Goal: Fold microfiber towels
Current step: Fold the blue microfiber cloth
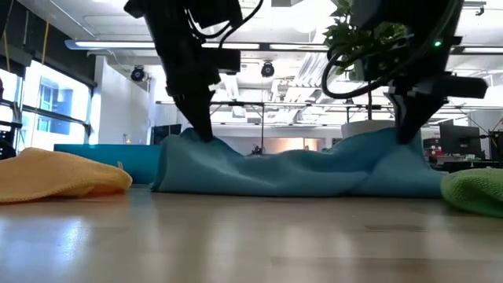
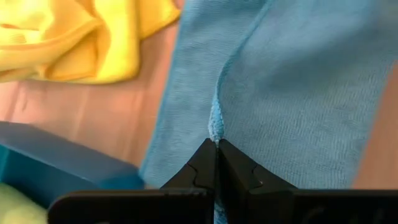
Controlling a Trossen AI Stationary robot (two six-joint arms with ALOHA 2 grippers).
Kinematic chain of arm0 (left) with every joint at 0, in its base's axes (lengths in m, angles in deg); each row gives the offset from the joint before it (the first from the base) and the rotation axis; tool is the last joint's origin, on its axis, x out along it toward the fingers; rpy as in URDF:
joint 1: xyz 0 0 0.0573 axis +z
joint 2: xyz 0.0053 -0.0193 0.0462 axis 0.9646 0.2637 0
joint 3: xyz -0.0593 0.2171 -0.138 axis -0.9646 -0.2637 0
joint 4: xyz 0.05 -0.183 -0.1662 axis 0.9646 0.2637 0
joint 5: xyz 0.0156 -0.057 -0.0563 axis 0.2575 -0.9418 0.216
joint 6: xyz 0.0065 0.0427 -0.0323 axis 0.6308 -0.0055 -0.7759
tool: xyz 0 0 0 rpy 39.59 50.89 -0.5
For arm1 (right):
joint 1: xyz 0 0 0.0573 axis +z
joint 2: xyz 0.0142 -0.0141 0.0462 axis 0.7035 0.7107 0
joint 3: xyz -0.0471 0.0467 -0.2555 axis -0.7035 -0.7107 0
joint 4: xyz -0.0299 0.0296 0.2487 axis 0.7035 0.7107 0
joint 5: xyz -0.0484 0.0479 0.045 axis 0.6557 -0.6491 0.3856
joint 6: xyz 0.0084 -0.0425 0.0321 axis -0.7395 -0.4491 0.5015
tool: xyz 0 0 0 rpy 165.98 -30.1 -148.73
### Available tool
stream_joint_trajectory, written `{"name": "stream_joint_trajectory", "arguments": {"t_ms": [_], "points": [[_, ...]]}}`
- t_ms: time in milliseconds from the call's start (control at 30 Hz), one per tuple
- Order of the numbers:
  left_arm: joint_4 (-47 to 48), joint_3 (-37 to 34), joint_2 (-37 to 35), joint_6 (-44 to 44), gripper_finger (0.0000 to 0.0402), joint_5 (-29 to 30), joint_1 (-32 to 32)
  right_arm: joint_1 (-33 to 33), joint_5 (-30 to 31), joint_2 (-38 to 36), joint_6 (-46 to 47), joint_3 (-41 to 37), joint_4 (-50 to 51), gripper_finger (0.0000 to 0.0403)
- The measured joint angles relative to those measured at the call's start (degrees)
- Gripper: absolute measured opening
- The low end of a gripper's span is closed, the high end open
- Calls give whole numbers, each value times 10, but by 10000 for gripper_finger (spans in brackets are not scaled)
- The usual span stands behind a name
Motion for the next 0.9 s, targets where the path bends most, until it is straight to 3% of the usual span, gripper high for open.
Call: {"name": "stream_joint_trajectory", "arguments": {"t_ms": [200,333,900], "points": [[3,-1,12,0,0,8,20,-54,1,0,-66,0,-31,0],[-2,0,19,0,0,43,24,-80,0,0,-75,0,-33,0],[6,0,23,-2,0,82,31,-142,-14,0,-149,0,-46,1]]}}
